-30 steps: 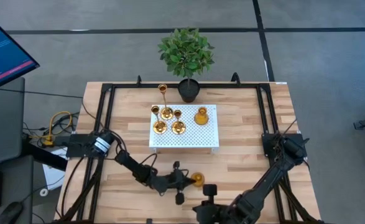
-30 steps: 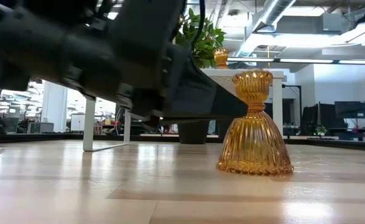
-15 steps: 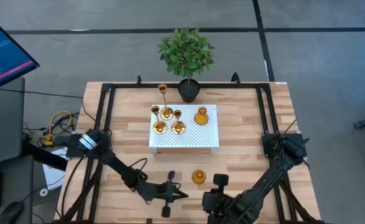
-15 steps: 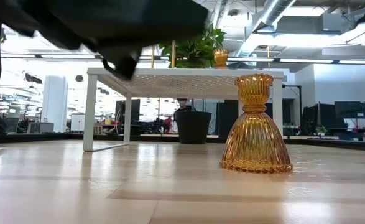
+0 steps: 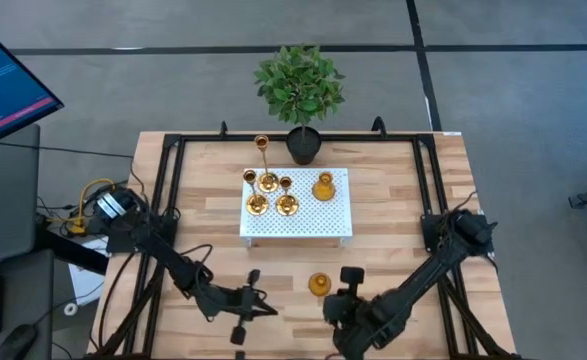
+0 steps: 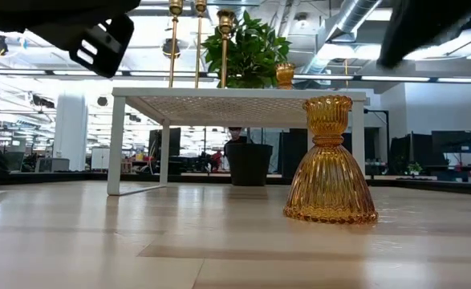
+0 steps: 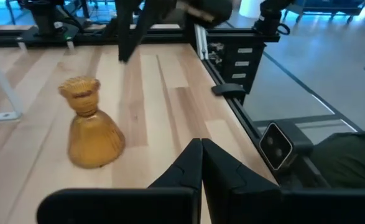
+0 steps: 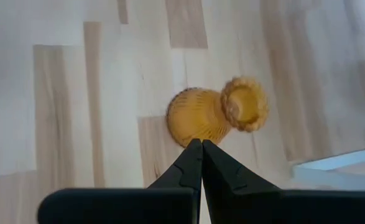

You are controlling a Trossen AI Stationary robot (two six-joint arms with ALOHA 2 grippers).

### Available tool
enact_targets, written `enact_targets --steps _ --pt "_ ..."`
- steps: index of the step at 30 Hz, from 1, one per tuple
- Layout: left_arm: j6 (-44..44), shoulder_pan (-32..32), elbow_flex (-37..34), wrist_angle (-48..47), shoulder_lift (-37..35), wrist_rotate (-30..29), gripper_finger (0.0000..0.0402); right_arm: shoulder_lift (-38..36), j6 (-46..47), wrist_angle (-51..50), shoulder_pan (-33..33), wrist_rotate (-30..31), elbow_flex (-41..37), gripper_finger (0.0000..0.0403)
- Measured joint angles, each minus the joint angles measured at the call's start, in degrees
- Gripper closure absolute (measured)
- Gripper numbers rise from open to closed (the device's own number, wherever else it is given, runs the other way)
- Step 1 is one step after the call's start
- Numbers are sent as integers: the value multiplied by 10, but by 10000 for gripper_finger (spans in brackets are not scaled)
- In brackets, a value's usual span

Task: Pick & Place candle stick holders
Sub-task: Put the brown candle holder on the shelf

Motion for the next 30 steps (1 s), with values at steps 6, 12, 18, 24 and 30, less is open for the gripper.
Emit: enact_targets --steps 6,12,18,24,30 --pt "0 0 -15 2 -17 -1 398 -105 -41 172 -8 -10 -144 403" --pt "0 6 -22 1 -17 -1 398 -197 -103 255 -9 -8 -228 403" --pt "-1 15 -30 1 -17 -1 394 -220 -105 248 -21 -13 -244 403" --pt "-2 15 -32 1 -17 -1 395 -215 -186 234 -45 -115 -245 403" --pt "13 15 -32 2 -17 -1 394 -214 -239 241 -72 -159 -245 403"
